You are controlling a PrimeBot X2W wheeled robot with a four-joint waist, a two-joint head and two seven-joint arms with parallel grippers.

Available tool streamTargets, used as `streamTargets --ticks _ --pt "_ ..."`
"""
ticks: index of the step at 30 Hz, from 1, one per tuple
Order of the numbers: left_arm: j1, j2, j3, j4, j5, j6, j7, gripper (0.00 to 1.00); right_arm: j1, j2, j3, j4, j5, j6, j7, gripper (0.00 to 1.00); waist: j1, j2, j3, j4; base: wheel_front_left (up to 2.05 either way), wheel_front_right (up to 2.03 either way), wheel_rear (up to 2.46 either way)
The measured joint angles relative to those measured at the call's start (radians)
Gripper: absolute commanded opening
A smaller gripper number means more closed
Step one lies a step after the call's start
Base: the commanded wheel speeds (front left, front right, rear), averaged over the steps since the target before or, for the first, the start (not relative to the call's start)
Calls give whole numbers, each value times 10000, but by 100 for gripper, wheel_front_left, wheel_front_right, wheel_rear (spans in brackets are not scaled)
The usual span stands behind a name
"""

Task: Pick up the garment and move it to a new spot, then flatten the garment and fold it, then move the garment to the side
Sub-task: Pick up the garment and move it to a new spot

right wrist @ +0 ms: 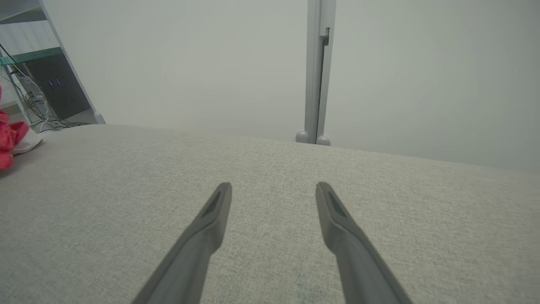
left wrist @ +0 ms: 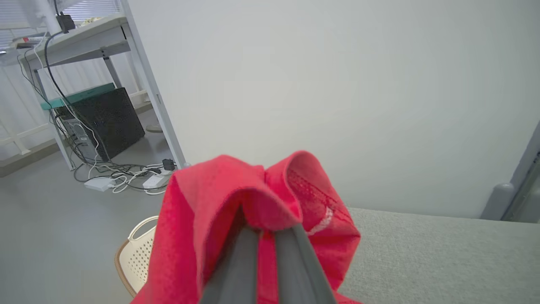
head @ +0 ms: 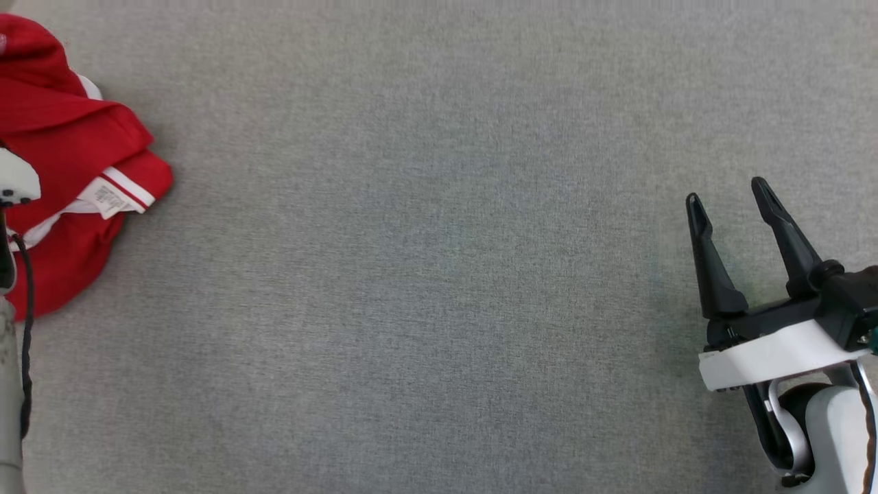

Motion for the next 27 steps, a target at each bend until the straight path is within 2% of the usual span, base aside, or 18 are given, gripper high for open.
streamTargets --ticks 7,12,20,27 --pt "1392 -259 -4 -3348 721 117 -2 0 427 276 -56 188 132 0 -94 100 0 0 -1072 155 0 0 0" --pt "2638 -667 -679 -5979 1051 -63 2 0 866 558 -148 372 272 0 -201 100 0 0 -2086 111 0 0 0" --pt "3743 -1438 -2506 -9156 1127 -374 1055 0 1250 834 -443 347 359 0 -259 100 0 0 -2876 -638 0 0 0" --pt "3517 -2234 -4926 -10153 782 -573 1753 0 1149 989 -554 261 456 0 -420 100 0 0 -2794 -1843 0 0 0"
